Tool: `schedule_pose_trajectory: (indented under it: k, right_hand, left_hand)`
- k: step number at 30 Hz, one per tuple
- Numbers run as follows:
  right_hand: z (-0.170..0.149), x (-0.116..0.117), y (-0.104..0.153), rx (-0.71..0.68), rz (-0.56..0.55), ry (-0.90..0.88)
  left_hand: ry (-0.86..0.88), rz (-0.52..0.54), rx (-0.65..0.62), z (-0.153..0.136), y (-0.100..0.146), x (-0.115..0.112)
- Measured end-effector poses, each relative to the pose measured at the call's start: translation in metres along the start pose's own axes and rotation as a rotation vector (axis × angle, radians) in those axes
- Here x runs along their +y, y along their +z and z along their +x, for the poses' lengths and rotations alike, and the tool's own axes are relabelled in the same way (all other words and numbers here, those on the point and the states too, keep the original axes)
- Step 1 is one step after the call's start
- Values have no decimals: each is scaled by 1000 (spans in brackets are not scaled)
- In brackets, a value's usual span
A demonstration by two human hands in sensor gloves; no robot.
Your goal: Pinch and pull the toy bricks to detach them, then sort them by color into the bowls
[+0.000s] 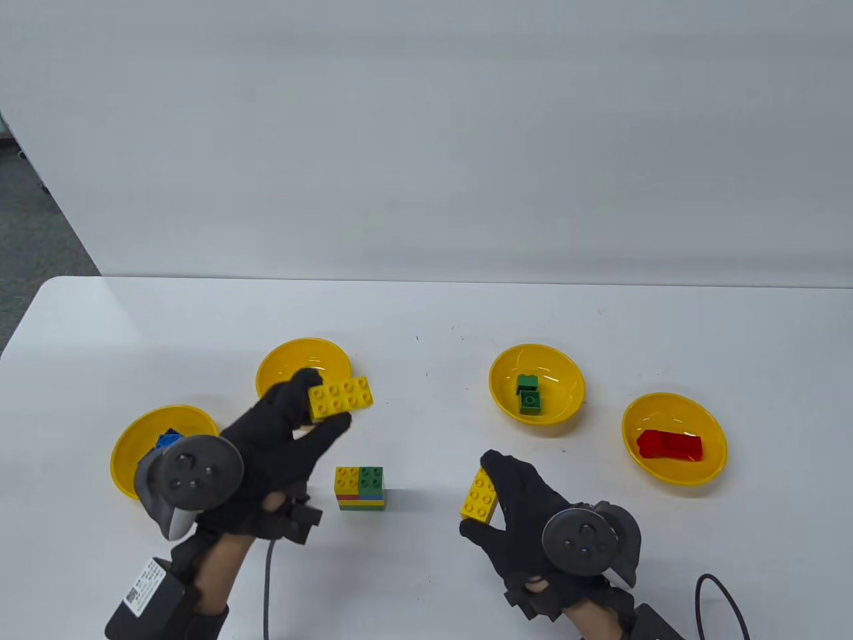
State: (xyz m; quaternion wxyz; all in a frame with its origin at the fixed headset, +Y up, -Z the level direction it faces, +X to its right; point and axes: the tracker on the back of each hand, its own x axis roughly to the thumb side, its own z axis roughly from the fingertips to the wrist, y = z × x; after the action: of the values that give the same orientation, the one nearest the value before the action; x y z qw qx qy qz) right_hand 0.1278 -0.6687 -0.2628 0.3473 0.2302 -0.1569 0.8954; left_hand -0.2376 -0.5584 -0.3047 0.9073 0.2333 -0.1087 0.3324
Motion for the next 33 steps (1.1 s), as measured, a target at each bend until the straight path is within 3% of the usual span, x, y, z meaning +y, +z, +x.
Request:
schedule_pose_trajectory:
  k: [3,9,12,17,22,27,30,33]
  right_hand:
    - [-6,-5,1,20,-7,-14]
    - [-16,-3,2,49,18,-1]
    - [-19,-2,1,55,31,15]
    - [-26,-1,1,76,49,16]
    - [-35,0,-1,109,60,-23]
    - [-38,2,-3,74,29,20]
    - [-33,1,-2,26,3,42]
    - [-25,-1,0,-2,-34,50]
  left_hand:
    - [-114,-50,115,-22,-28,-8]
    - [-453,-258,376,-93,-59,-71]
    - [-480,-336,452,-122,-64,-98]
    - [-398,-406,511,-136,-70,-111]
    - [-429,-361,477,-112,-75,-84]
    - [-320,-263,335,-57,-69,-56]
    - [-229,-262,185,-13,-60,-57]
    - [-127,-378,59,37,-41,-75]
